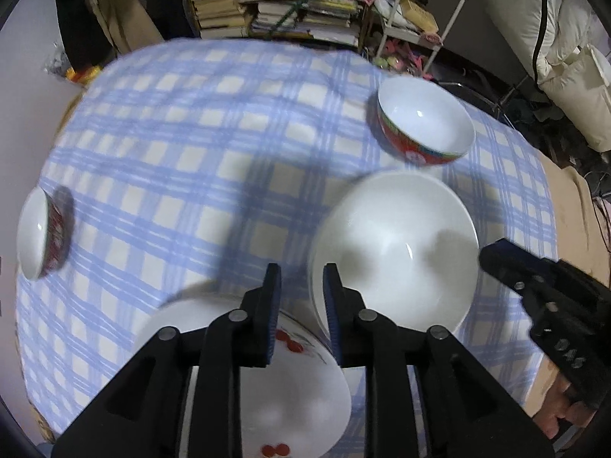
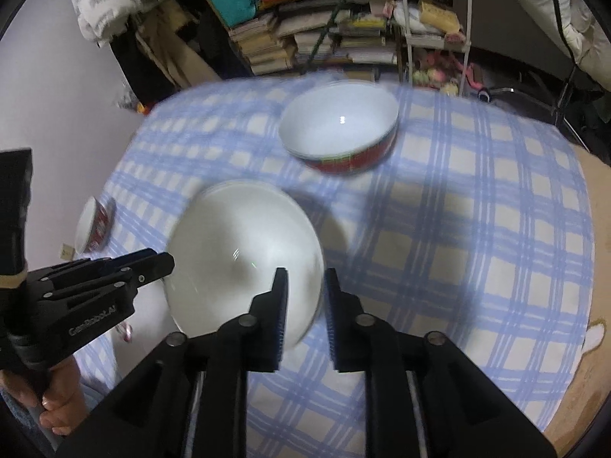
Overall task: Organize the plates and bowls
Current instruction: 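Lift the white bowl with both grippers off the cloth, then carry the held white bowl with both grippers toward the plate stack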
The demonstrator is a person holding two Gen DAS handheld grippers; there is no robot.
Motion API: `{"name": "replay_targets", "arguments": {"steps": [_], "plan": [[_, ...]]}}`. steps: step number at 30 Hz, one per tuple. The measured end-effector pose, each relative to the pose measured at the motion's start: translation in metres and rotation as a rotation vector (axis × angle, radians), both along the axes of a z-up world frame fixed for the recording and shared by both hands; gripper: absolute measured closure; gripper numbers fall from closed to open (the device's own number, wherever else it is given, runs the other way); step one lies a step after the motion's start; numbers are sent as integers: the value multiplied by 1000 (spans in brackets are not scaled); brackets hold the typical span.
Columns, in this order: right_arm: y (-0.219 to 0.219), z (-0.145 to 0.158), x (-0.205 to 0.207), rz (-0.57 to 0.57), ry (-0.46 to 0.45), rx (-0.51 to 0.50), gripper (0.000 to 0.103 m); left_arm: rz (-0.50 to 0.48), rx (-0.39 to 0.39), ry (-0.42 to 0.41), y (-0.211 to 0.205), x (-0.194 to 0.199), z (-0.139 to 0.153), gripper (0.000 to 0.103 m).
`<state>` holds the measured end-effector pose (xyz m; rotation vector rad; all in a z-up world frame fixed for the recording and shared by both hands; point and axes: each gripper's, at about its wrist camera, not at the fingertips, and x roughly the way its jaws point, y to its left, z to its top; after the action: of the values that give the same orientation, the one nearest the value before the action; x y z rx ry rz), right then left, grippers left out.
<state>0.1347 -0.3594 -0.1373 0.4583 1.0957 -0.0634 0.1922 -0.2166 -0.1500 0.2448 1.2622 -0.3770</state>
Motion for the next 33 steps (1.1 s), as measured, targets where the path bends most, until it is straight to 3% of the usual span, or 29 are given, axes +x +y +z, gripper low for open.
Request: {"name": "replay_targets", "arguments": {"steps": [2, 3, 6, 7, 9, 11, 27, 33], "plan": [[-5, 10, 2, -19, -34, -11, 53, 5, 8, -23, -1, 7, 6, 69], [-8, 14, 4, -32, -50, -19, 47, 9, 9, -31, -2, 10, 8, 62], [-16, 26, 11, -65, -97, -30, 40, 15, -3, -63, -4, 21, 17, 54], [-19, 29, 14, -75, -106, -27, 33, 19, -6, -70, -5, 25, 19, 52], [-25, 32, 19, -97, -126, -22, 20, 35, -19, -73, -9, 36, 23, 33], [-30, 35, 25, -113, -144, -30, 11, 43, -31, -75, -13, 44, 25, 27], [-69, 19, 80, -177, -155, -83, 8, 8, -66, -117, -69, 100, 12, 27], [-76, -8, 85, -167, -163, -41, 18, -30, -36, -77, -89, 106, -15, 27]]}}
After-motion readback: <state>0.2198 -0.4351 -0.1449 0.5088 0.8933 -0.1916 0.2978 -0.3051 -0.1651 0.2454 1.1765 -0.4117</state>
